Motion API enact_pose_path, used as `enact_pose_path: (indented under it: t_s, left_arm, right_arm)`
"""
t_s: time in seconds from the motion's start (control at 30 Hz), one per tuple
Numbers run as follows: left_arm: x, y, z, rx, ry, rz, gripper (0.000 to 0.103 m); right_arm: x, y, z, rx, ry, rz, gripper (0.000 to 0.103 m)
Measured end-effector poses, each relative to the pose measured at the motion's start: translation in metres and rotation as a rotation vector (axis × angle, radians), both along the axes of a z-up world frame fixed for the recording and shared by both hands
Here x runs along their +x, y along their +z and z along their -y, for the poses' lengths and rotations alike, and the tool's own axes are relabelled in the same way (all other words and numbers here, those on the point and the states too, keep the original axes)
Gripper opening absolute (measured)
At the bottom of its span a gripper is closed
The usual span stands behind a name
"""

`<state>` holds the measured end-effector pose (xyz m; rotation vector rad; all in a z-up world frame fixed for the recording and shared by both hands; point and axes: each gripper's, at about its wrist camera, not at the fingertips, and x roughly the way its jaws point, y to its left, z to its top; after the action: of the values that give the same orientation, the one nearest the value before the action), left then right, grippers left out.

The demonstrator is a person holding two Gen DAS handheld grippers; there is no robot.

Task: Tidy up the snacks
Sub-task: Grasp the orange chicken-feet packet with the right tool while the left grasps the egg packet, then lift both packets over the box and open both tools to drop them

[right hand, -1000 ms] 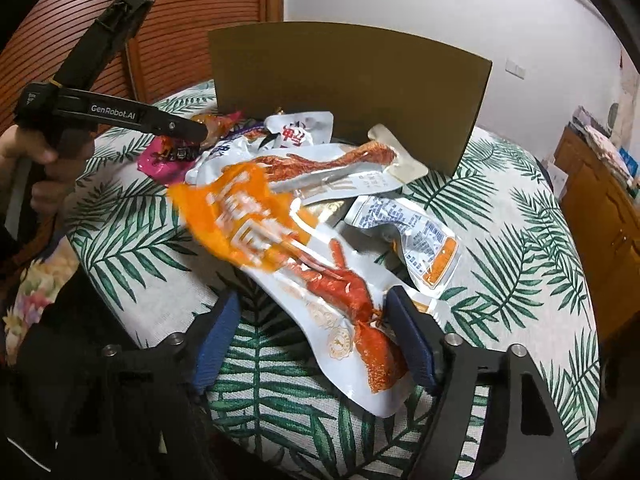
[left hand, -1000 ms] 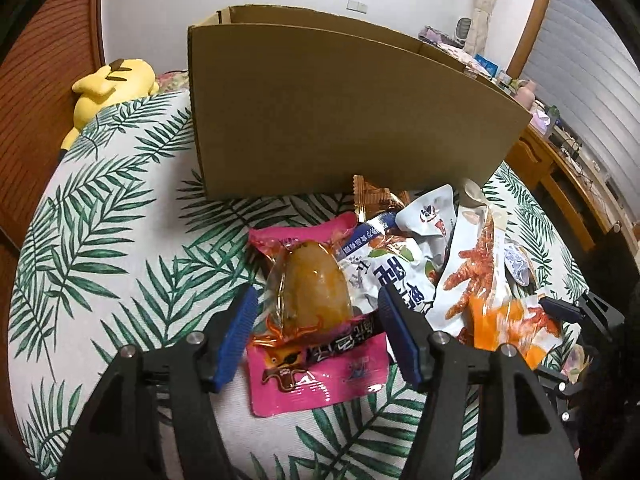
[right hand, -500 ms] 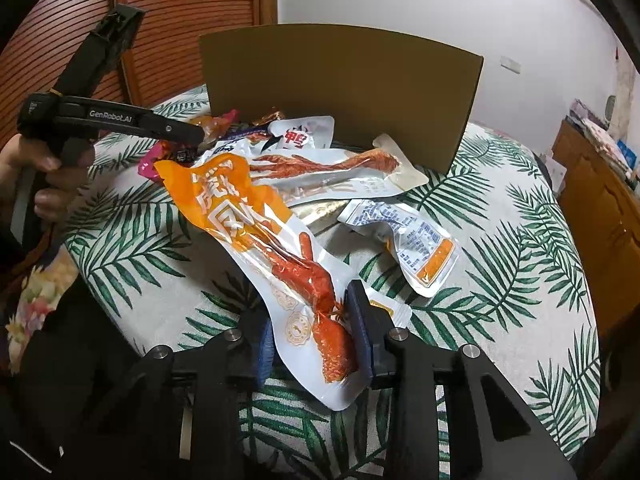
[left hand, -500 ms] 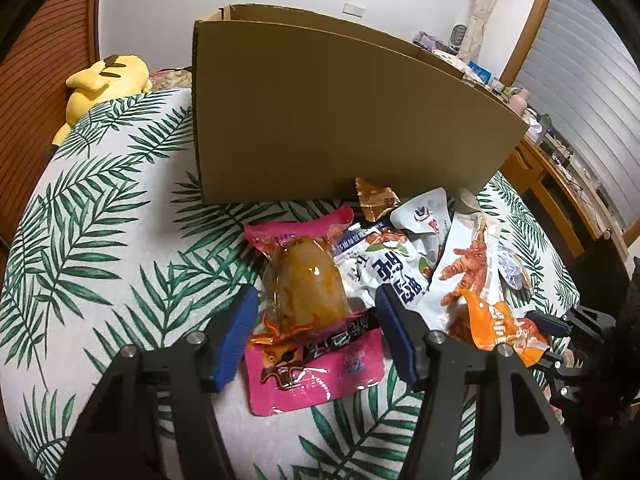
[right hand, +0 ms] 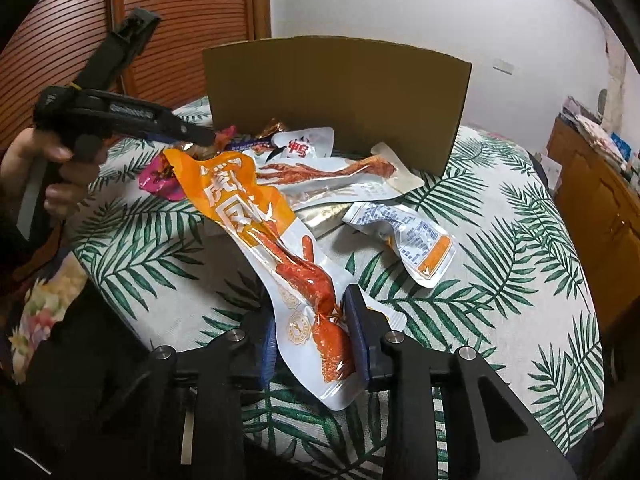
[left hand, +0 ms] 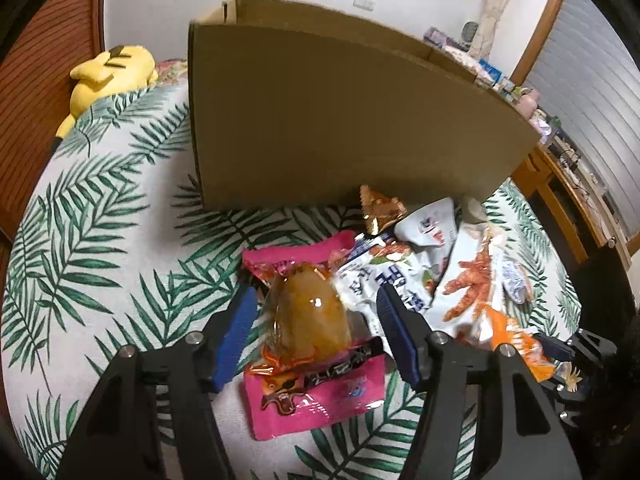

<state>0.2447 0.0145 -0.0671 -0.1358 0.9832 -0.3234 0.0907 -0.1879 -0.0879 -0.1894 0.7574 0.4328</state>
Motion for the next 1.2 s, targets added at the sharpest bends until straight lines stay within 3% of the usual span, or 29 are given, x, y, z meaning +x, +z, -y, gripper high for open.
enact_pose_path:
  t_s: [0.07, 0.17, 0.23, 0.77, 1.2]
  left_arm:
    - [0.0, -0.005, 0.0, -0.001, 0.0, -0.01, 0.061]
    - [-0.004, -0.006, -0.005, -0.031, -0.005, 0.002, 0.051]
    - [-0.008, -0.003, -0.008, -0.037, -0.003, 0.019, 0.039]
    - [-0.039, 0.006, -0.015, -0.019, -0.007, 0.099, 0.032]
    - [-0.063, 0.05, -0.013, -0.041, -0.009, 0.24, 0.033]
  right_arm:
    - [-0.001, 0.001, 0.0, 0.001, -0.004, 0.005, 0.029]
    - [-0.001, 0.003, 0.0, 0.006, -0.009, 0.008, 0.029]
    - [-0.002, 0.004, 0.0, 0.011, -0.009, 0.009, 0.029]
    - [-0.007, 0.014, -0.003, 0.028, -0.025, 0.034, 0.029]
    - [-0.009, 0.033, 0.002, 0.049, -0.041, 0.077, 0.029]
